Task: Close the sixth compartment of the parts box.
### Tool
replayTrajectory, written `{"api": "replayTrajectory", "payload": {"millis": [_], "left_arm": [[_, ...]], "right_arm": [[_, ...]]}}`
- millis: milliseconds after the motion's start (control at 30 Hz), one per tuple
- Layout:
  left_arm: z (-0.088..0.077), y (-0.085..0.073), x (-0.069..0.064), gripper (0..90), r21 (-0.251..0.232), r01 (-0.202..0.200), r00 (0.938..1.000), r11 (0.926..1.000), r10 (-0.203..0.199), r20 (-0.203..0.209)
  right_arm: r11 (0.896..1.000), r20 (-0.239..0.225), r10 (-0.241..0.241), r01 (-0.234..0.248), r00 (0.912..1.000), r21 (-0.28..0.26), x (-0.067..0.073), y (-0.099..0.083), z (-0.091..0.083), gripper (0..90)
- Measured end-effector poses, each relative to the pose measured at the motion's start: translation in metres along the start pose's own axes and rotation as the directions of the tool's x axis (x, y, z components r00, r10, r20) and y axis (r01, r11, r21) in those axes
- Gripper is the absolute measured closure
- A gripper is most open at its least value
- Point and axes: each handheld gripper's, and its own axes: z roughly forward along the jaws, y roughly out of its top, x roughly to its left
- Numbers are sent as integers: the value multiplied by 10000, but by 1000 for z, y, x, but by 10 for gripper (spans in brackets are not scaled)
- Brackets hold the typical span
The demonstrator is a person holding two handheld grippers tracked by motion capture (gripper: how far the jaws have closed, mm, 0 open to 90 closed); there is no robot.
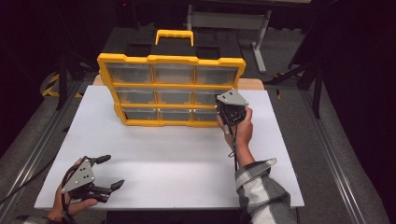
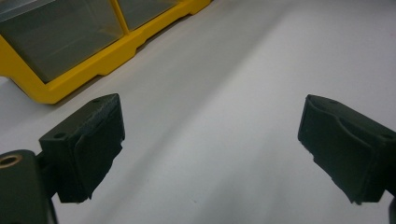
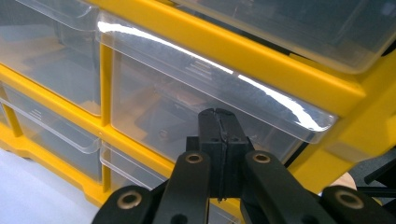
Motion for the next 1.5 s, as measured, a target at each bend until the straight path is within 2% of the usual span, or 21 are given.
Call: {"api": "replayTrajectory", "payload": {"millis": [233,467,733,1300,1500], "left_arm": [[0,0,0,83,-18,5,10000,10000,-5,-13],[-1,0,-1,84,-17,-25,10000,10000,25,-26],[-1,1,-1,84,-9,-41,10000,10000,41,-38],[-1,0,1,84,71,-41,9999,10000,42,-126],[-1,0,0,84,118,-70,9999,9999,71,-92]], "right_arm": [[10000,73,46,-46,10000,-26,-1,0,-3,900],[9997,-110,259,-259,9996,-45,2,-2,-4,900],[9998,-256,71,-76,9996,-167,5,-1,-11,900],[9980,-334,-16,-5,9994,-629,0,2,-27,900],[9970,-590,-75,30,9982,-769,0,3,-32,891]]}}
